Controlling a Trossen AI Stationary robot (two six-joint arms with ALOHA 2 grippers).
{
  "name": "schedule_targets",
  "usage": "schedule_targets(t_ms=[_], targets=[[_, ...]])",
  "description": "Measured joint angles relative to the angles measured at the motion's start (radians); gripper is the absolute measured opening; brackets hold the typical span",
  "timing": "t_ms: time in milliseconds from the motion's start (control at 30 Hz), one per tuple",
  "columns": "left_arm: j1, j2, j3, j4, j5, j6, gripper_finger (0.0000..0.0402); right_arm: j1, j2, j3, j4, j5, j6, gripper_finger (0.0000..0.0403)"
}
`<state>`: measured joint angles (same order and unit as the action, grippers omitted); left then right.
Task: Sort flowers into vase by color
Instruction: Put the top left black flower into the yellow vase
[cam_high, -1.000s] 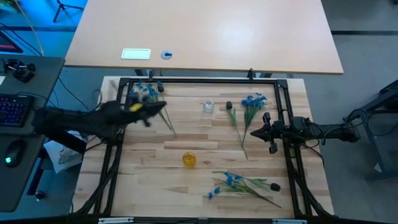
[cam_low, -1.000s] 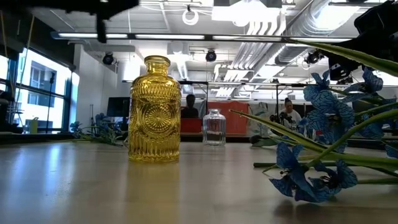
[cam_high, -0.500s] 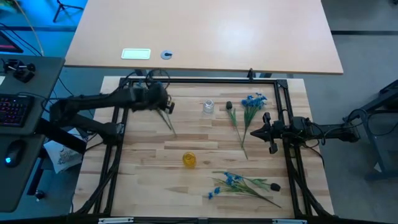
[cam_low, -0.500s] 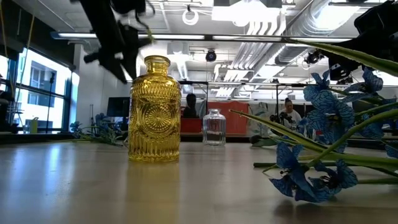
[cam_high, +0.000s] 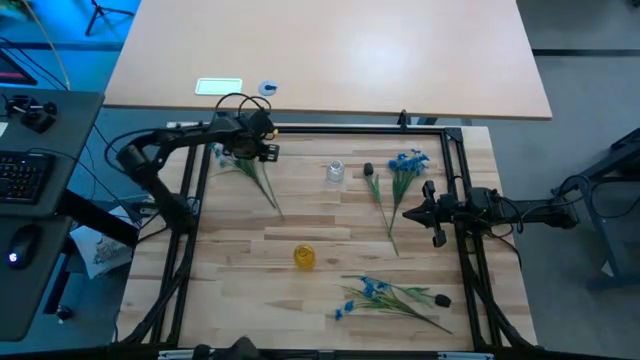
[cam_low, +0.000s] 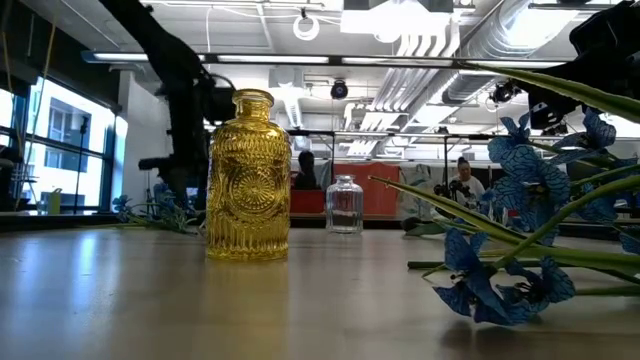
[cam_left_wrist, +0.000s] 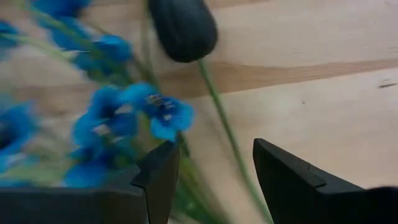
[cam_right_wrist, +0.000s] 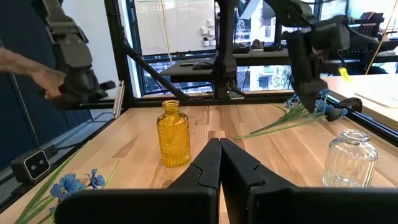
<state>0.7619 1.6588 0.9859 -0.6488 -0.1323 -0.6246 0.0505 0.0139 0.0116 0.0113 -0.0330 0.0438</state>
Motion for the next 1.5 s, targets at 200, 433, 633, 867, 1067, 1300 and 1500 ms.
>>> schedule_targets(t_ms=[200,433,633,867,1067,1300,1500], targets=[[-0.004,0.064,0.000,0.080,0.030,-0.007,0.0195,0.000,0.000,0.000,0.000,0.000,0.000,0.0000],[-0.004,0.132,0.002,0.122,-0.011,-0.018,0.0192,0.000,0.000,0.000,0.000,0.000,0.000,0.0000],[-0.014,0.162,0.004,0.114,-0.038,-0.036,0.0118,0.000,0.000,0.000,0.000,0.000,0.000,0.0000],[-0.047,0.093,-0.005,0.161,0.003,-0.027,0.0011,0.000,0.000,0.000,0.000,0.000,0.000,0.0000],[-0.138,-0.149,-0.002,0.359,-0.101,0.027,0.0002,0.000,0.000,0.000,0.000,0.000,0.000,0.0000],[-0.355,-0.402,0.000,0.582,-0.142,0.159,0.0001,0.000,0.000,0.000,0.000,0.000,0.000,0.0000],[-0.699,-0.475,0.000,0.705,-0.307,0.169,0.0001,0.000,0.000,0.000,0.000,0.000,0.000,0.0000]])
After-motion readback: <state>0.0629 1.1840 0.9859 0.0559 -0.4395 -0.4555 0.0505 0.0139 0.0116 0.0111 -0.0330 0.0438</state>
